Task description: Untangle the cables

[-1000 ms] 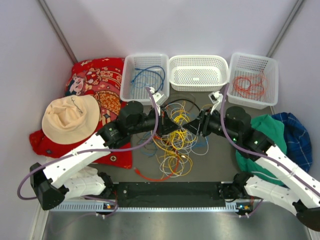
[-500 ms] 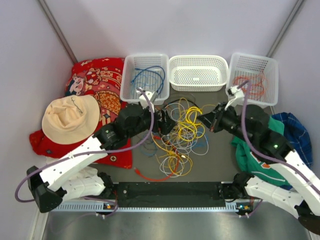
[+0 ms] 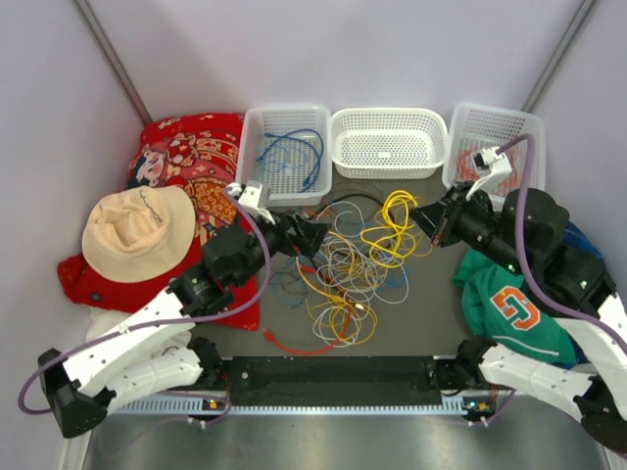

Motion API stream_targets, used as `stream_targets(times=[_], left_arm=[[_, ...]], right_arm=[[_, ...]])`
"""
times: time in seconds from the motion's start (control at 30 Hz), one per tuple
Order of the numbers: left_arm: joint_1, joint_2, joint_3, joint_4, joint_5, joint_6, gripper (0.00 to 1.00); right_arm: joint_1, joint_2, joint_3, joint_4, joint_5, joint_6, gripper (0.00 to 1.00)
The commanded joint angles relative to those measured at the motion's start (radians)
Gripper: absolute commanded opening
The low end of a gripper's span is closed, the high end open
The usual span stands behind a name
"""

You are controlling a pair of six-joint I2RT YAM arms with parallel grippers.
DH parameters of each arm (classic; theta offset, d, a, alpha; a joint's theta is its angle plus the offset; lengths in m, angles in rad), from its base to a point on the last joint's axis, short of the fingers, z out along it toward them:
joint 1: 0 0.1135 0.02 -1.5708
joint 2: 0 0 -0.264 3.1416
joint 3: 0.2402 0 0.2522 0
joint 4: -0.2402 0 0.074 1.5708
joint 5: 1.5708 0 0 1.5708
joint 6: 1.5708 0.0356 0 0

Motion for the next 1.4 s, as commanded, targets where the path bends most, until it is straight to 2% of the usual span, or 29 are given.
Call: stream_targets(times=[0.0, 0.17, 0.47, 0.77, 0.9, 0.93, 1.0, 1.03, 1.13, 1.17, 1.2, 1.23, 1.37], left_arm=[[-0.002, 0.015, -0.006, 0.404, 0.144, -0.006, 0.99], [-0.005, 0.131, 0.068, 0.498, 0.263, -0.046, 0.99], [-0.034, 0.226, 0.115, 0.588, 0.317, -0.049, 0.99], [-0.076, 0.309, 0.158, 0.602, 0.417, -0.038, 0.99], [-0.131, 0.368, 0.229, 0.411, 0.346, 0.086, 0.79], [-0.135, 0.381, 0.243, 0.379, 0.323, 0.104, 0.68], [-0.140, 0.408, 0.270, 0.331, 0.244, 0.144, 0.57], [-0.140, 0.416, 0.276, 0.303, 0.207, 0.157, 0.44], [-0.140, 0.451, 0.331, 0.196, -0.008, 0.195, 0.19], [-0.140, 0.477, 0.353, 0.165, -0.052, 0.209, 0.03], [-0.140, 0.488, 0.393, 0.139, -0.154, 0.236, 0.00], [-0.140, 0.497, 0.411, 0.077, -0.199, 0.246, 0.00], [-0.140, 0.522, 0.447, 0.001, -0.417, 0.299, 0.00]], right_arm=[[0.009, 0.008, 0.018, -0.011, -0.040, 0.007, 0.00], [0.011, 0.005, -0.010, -0.004, -0.055, 0.021, 0.00], [0.008, 0.006, -0.044, 0.012, -0.069, 0.032, 0.00], [0.011, 0.008, -0.065, 0.019, -0.072, 0.032, 0.00], [0.011, 0.009, -0.068, 0.028, -0.083, 0.036, 0.00], [0.009, 0.009, -0.067, 0.029, -0.084, 0.039, 0.00], [0.011, 0.009, -0.056, 0.030, -0.109, 0.038, 0.00], [0.009, 0.009, -0.051, 0.032, -0.121, 0.038, 0.00], [0.009, 0.006, -0.028, 0.019, -0.132, 0.038, 0.00], [0.009, 0.003, -0.021, 0.016, -0.132, 0.036, 0.00], [0.009, 0.000, -0.007, 0.010, -0.131, 0.036, 0.00], [0.009, -0.001, 0.002, -0.004, -0.123, 0.033, 0.00], [0.011, -0.012, 0.050, -0.046, -0.100, 0.018, 0.00]])
